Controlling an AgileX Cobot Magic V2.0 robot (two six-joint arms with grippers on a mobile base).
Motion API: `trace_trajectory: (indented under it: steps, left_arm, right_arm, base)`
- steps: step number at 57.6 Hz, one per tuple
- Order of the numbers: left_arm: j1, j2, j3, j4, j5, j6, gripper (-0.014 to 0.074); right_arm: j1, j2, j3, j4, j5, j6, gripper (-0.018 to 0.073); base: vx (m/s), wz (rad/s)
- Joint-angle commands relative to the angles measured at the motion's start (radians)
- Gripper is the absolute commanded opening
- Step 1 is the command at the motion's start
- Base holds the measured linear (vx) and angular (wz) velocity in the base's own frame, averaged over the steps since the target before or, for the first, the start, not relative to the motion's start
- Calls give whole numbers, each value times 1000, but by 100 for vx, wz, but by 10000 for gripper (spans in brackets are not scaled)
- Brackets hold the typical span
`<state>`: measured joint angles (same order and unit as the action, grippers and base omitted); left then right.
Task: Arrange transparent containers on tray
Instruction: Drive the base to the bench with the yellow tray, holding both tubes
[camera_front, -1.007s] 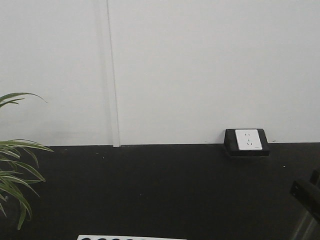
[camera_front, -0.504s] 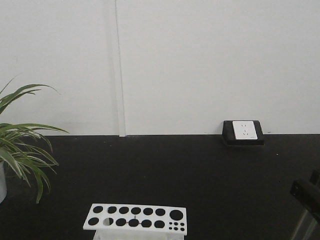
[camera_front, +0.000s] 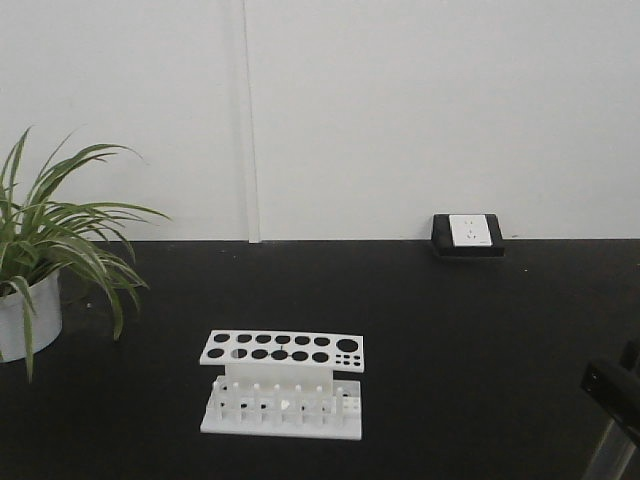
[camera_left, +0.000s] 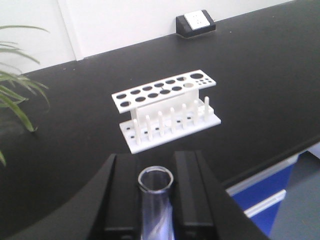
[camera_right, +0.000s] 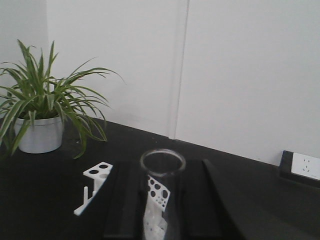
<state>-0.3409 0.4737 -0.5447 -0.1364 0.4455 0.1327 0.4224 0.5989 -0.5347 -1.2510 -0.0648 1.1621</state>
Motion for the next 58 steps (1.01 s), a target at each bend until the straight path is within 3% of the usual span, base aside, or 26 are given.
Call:
trace_trajectory:
  steps: [1, 58]
  left_arm:
    - [-7, 2, -27, -12, -87, 0, -1]
    - [-7, 2, -27, -12, -87, 0, -1]
  right_arm:
    - [-4, -1, -30, -10, -28, 2, -13]
    - [-4, -1, -30, -10, -28, 2, -13]
  base:
    - [-34, 10]
    - [-38, 35]
